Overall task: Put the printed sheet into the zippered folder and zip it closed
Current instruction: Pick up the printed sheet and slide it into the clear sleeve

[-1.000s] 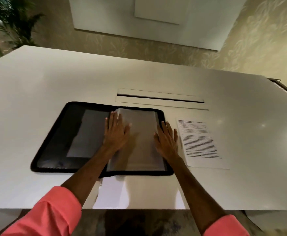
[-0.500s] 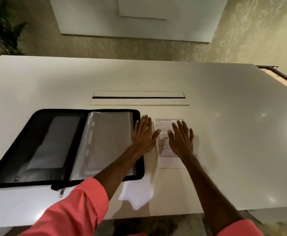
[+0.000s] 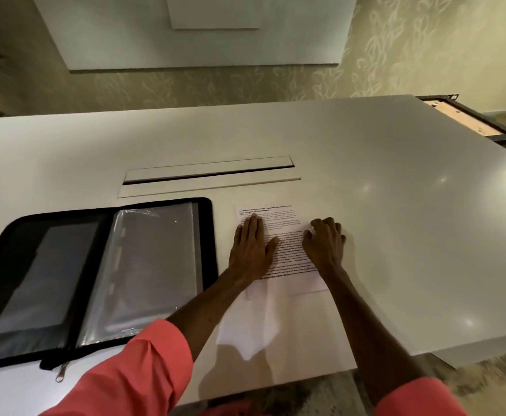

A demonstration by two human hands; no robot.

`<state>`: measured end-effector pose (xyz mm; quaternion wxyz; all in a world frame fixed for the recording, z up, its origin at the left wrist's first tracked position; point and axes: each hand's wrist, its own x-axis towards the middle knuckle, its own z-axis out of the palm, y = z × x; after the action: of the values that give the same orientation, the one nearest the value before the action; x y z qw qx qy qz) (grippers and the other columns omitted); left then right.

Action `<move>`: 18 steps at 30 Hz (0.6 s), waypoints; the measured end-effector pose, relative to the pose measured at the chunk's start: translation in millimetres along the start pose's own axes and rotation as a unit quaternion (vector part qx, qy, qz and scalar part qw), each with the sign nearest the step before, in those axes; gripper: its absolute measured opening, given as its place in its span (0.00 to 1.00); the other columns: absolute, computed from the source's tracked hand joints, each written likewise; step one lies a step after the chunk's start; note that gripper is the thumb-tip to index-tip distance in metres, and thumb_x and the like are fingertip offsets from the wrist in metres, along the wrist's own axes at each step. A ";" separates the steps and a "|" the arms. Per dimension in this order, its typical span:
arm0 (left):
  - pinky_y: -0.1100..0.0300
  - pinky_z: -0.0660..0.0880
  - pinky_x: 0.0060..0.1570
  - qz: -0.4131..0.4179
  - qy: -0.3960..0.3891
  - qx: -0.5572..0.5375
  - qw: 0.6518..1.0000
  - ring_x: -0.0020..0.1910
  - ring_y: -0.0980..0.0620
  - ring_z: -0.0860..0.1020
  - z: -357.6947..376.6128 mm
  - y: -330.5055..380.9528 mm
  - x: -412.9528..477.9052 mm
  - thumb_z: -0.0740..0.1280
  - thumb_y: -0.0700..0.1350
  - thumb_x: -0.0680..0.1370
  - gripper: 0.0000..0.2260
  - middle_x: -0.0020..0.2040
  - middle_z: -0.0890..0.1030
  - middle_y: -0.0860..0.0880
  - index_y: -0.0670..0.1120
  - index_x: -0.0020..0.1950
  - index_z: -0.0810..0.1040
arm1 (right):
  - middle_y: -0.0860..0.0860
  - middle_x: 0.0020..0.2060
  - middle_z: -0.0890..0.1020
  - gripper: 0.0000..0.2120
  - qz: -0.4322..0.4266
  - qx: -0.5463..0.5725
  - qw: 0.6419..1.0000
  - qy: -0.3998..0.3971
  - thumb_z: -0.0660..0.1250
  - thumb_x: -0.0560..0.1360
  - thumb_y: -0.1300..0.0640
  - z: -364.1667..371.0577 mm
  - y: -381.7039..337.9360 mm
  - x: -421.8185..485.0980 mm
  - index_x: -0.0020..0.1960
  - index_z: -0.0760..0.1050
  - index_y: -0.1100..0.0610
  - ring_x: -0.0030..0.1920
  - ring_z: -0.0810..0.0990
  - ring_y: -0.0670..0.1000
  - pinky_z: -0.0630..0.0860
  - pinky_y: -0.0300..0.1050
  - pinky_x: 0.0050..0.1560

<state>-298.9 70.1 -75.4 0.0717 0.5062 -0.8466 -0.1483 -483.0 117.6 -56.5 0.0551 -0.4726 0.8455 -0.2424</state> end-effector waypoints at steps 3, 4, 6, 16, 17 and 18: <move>0.45 0.45 0.89 0.001 0.010 0.001 1.000 0.90 0.45 0.45 2.3 1.0 0.1 0.48 0.61 0.90 0.35 0.90 0.45 0.43 0.41 0.89 0.45 | 0.59 0.58 0.83 0.14 0.048 0.030 0.998 0.001 0.69 0.80 0.53 0.8 -8.1 5.1 0.59 0.82 0.61 0.63 0.77 0.63 0.74 0.57 0.63; 0.45 0.45 0.89 0.001 0.011 0.000 1.000 0.90 0.45 0.45 2.8 1.0 0.1 0.48 0.60 0.90 0.35 0.90 0.45 0.43 0.41 0.89 0.45 | 0.59 0.58 0.83 0.14 0.070 0.040 0.997 -0.005 0.70 0.79 0.52 0.3 -9.9 7.2 0.58 0.82 0.61 0.62 0.78 0.64 0.75 0.57 0.63; 0.45 0.45 0.89 0.003 0.011 0.000 1.000 0.90 0.45 0.44 3.9 0.9 -1.1 0.48 0.60 0.90 0.34 0.90 0.44 0.43 0.41 0.89 0.44 | 0.60 0.56 0.85 0.13 0.110 0.071 0.991 -0.019 0.71 0.78 0.51 -1.6 -11.1 12.8 0.54 0.83 0.61 0.61 0.79 0.65 0.75 0.57 0.63; 0.46 0.45 0.89 0.001 0.078 -0.181 0.980 0.90 0.44 0.43 -10.2 -1.3 -3.2 0.56 0.54 0.90 0.36 0.90 0.42 0.42 0.40 0.89 0.41 | 0.58 0.54 0.86 0.10 0.131 0.297 0.943 -0.065 0.68 0.80 0.59 -11.5 -19.6 16.2 0.60 0.78 0.60 0.49 0.86 0.57 0.87 0.55 0.49; 0.45 0.47 0.89 -0.032 0.109 -0.259 0.959 0.90 0.44 0.44 -15.2 -0.6 -2.4 0.58 0.53 0.90 0.37 0.90 0.44 0.42 0.40 0.89 0.41 | 0.58 0.55 0.86 0.10 0.127 0.347 0.927 -0.064 0.67 0.81 0.60 -15.3 -20.8 16.1 0.62 0.77 0.60 0.45 0.87 0.54 0.87 0.50 0.43; 0.44 0.49 0.89 -0.077 0.129 -0.340 0.928 0.90 0.43 0.47 -20.8 -0.3 -0.2 0.61 0.52 0.89 0.38 0.90 0.46 0.42 0.40 0.89 0.41 | 0.59 0.55 0.87 0.10 0.114 0.385 0.914 -0.060 0.67 0.82 0.61 -19.1 -22.1 16.2 0.62 0.77 0.60 0.43 0.87 0.52 0.85 0.46 0.37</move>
<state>-292.9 66.5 -55.8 0.3366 0.5299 -0.6874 -0.3653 -481.0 101.4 -27.3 0.3111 -0.3288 0.7297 -0.5126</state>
